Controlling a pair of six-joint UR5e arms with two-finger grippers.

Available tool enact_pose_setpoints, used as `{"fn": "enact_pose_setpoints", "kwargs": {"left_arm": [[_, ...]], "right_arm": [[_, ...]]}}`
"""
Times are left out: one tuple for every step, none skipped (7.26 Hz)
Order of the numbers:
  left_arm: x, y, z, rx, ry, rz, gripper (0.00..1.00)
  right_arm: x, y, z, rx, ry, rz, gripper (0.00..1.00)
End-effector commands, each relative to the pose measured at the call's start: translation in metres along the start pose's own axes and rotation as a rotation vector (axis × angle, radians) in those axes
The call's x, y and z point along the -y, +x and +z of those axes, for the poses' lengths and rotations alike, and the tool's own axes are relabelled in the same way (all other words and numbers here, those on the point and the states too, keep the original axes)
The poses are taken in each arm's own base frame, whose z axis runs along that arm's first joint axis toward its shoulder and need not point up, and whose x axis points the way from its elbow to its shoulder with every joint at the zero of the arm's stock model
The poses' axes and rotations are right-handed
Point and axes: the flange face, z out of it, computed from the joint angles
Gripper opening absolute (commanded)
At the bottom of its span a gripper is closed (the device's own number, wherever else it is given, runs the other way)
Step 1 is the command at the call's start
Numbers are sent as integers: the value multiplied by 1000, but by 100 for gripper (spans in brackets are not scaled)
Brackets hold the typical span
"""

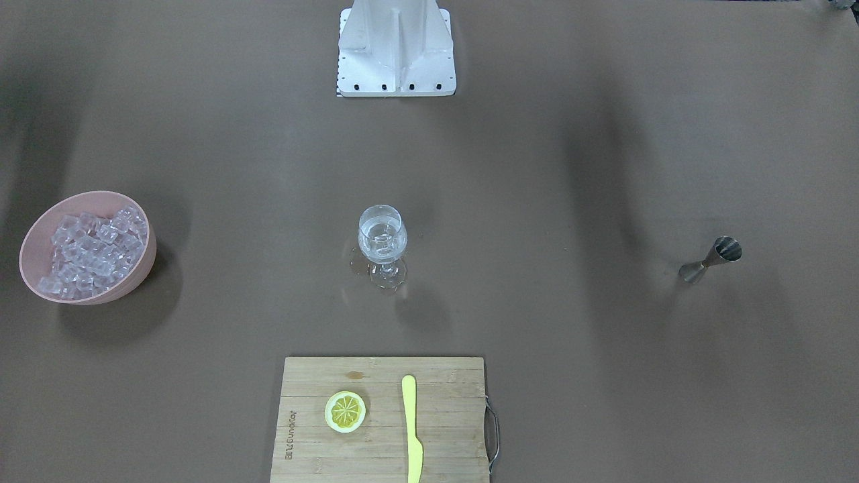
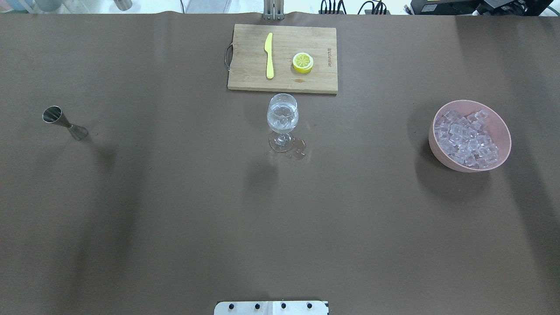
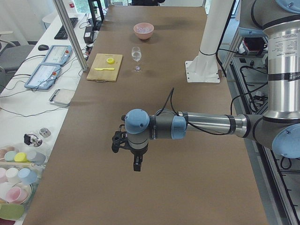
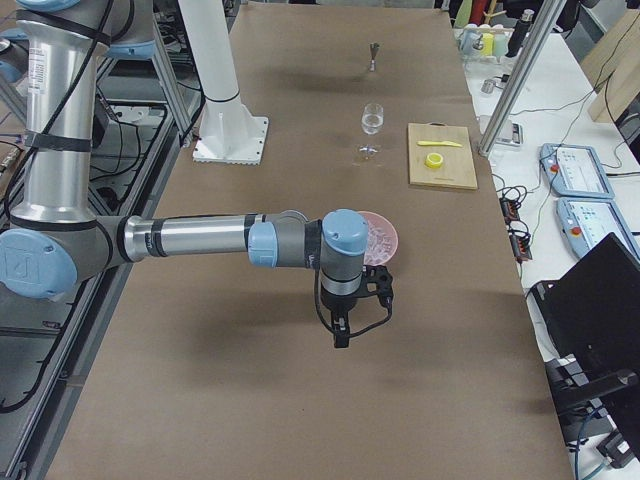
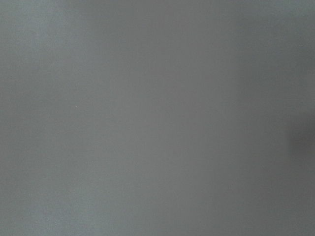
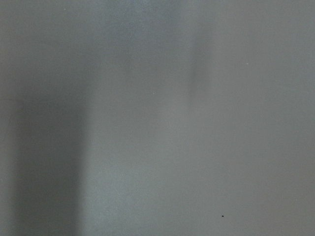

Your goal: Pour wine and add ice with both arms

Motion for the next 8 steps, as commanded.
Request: {"fn": "enact_pose_setpoints", "kwargs": {"left_arm": [[0,0,0,0,-1,-1,98],[0,0,0,0,-1,-1,98],[0,0,0,0,-1,-1,98],[0,0,0,0,0,0,98],[1,0,0,0,0,-2,98],[1,0,0,0,1,-1,98],[1,0,0,0,1,-1,98],[1,0,0,0,1,-1,98]], "right_arm": [[2,-1,-1,1,4,-3,100],[2,-1,-1,1,4,-3,100],[3,-3,-4,1,9,-6,100],[3,-6,-9,0,17,-12,100],[3,-6,-9,0,17,-12,100],[3,-6,-9,0,17,-12,100],[3,-6,-9,0,17,-12,100],[3,-6,-9,0,17,-11,100]]}}
